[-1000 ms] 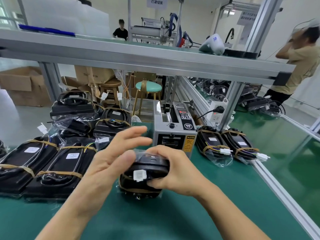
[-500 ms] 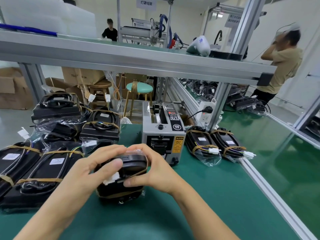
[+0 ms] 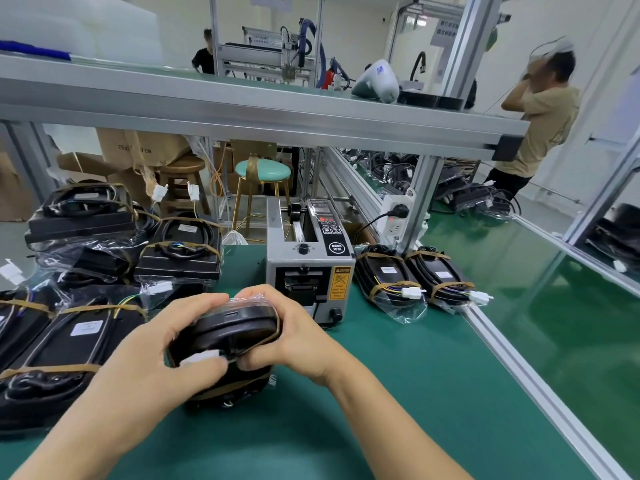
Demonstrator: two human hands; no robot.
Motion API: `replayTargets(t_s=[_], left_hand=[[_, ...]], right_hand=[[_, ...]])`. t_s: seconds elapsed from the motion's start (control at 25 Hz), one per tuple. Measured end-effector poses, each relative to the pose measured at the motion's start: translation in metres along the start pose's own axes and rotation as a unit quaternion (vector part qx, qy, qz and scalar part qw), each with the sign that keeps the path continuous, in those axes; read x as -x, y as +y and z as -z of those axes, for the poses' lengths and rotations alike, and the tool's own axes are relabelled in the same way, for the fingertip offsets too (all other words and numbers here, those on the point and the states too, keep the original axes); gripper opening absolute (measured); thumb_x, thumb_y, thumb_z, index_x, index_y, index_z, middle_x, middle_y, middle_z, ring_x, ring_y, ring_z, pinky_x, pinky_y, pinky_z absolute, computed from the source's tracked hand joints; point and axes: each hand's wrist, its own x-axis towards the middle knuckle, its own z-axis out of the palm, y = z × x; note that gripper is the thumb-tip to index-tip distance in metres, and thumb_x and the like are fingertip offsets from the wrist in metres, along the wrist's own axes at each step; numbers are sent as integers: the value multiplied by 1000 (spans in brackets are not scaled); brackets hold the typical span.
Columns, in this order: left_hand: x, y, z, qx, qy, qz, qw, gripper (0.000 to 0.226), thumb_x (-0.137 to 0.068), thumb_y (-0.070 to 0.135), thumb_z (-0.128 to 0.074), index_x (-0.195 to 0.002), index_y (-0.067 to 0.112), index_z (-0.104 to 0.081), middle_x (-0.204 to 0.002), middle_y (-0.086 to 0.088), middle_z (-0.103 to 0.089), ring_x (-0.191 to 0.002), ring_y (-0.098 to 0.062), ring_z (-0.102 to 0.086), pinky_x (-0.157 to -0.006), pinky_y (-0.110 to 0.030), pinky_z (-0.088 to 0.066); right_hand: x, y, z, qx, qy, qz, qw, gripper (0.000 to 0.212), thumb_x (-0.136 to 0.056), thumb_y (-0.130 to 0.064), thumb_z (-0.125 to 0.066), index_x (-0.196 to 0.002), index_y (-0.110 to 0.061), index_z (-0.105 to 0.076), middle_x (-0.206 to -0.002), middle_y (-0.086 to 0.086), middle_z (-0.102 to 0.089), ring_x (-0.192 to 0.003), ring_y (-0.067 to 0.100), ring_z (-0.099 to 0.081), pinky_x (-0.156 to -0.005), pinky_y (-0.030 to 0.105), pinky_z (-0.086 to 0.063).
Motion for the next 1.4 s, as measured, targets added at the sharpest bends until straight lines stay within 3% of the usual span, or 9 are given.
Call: replayTargets(t_s=[0.04,0.12,0.28,0.4,0.52,0.68,0.84,0.92,1.4], left_hand=[[1,0,-4,-20,8,-4,1000,66,-43,29,-72,-107,41,-65,-109,9,-68,-94,10,-60,-78,-2,-43],[6,0,-10,-14,18,-10,1000,65,-45,27,-75,-108,39,-63,-108,10,-66,-95,10,-60,-79,-4,-44],[9,0,-9,98,13,22,995,51,-58,55,-67,-106,39,-66,-115,14,-65,-107,1,-58,-92,-20,-41],[6,-1,-7,99,24,43,994,62,-47,43,-77,-108,36,-67,-108,13,-68,-96,1,-62,-78,-15,-45],[7,-4,-10,42,16,29,999,74,-38,32,-76,-111,37,-63,-105,13,-67,-88,4,-62,-62,-4,-44],[7,-14,-19,33,88,-10,996,66,-43,15,-72,-106,35,-65,-101,13,-68,-88,1,-64,-70,-3,-45],[9,-20,-33,2,155,-50,987,63,-48,12,-69,-105,38,-63,-100,19,-65,-89,4,-62,-74,-1,-43],[7,-22,-36,-3,161,-55,985,62,-48,13,-69,-103,41,-62,-99,19,-64,-87,5,-61,-72,0,-42],[6,-25,-33,14,160,-38,986,63,-50,17,-81,-102,47,-63,-100,20,-66,-88,6,-63,-76,-4,-46]], right_hand=[[0,1,0,-3,1,1,1000,61,-58,9,-66,-105,-30,-57,-92,-9,-61,-85,10,-57,-73,26,-46],[1,4,-1,-17,4,5,1000,61,-54,9,-62,-101,-30,-57,-87,-11,-60,-80,8,-55,-68,23,-44],[0,8,-1,-24,2,11,1000,62,-52,11,-58,-99,-30,-58,-84,-10,-59,-74,8,-53,-61,19,-43],[-2,6,-1,-17,-3,10,1000,62,-51,11,-56,-98,-29,-58,-84,-8,-60,-75,9,-53,-59,20,-43],[-2,6,-2,-15,8,9,1000,63,-50,10,-57,-97,-31,-59,-85,-10,-62,-76,7,-56,-62,20,-45],[1,8,-6,-8,35,8,999,67,-51,8,-55,-105,-32,-59,-91,-8,-62,-80,9,-56,-67,23,-46],[13,13,-5,-1,90,3,996,72,-58,7,-51,-123,-24,-55,-115,3,-65,-106,17,-58,-91,33,-49],[17,14,-5,3,91,6,996,69,-62,9,-52,-124,-20,-55,-117,-1,-65,-111,13,-58,-97,32,-46],[14,19,-8,-41,113,-4,993,72,-71,23,-40,-130,-17,-52,-122,-4,-62,-117,7,-55,-96,28,-45]])
